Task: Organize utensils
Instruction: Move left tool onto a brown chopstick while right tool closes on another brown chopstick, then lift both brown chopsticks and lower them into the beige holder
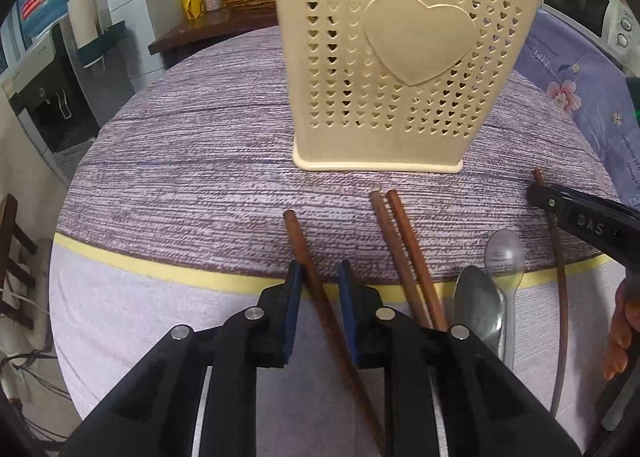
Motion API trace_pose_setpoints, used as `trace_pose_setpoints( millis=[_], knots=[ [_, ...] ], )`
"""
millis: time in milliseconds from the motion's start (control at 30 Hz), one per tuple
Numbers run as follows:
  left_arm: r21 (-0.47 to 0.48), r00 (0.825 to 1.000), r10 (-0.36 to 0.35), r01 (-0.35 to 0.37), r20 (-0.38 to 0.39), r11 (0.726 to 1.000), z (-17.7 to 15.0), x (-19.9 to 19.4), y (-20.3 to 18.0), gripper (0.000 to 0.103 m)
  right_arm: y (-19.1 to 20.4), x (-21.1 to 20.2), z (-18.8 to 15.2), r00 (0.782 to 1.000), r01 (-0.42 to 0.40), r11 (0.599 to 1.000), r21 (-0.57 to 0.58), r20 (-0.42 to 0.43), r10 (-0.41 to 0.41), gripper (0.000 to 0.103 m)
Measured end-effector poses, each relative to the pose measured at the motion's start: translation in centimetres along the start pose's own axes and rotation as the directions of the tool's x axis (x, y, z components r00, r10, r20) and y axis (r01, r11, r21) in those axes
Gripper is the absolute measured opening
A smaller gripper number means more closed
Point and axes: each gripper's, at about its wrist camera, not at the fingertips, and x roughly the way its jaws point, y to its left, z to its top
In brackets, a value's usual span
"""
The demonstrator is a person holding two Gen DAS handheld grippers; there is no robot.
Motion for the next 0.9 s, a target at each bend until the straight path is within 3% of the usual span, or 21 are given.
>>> trace_pose_setpoints(
  millis=[100, 267, 600, 900],
  knots=[
    [0.004, 1.0, 0.001, -0.001, 0.002, 1.0, 0.0, 0.0, -0.2, 0.014, 0.4, 0.2, 0.2, 1.0, 0.014, 1.0, -0.015, 0.004, -0.014, 0.03],
    [-0.005, 1.0, -0.01, 0.01, -0.004, 1.0, 0.3, 0.1, 0.1, 0.012, 0.4, 0.5, 0.6, 1.0, 0.016, 1.0, -0.02, 0.007, -0.016, 0.012],
    [-0.013, 1.0, -0.011, 0.011, -0.002, 1.0, 1.1, 0.6, 0.1, 0.01, -0.2, 0.6, 0.7, 0.999, -0.04, 0.999, 0.007, 0.019, 0.04, 0.01],
    [-0.043, 0.993, -0.07, 0.074, 0.095, 0.996, 1.4, -2.0, 0.6, 0.009, -1.0, -3.8, 0.7, 0.979, -0.145, 0.989, 0.005, 0.144, 0.143, 0.009]
  ],
)
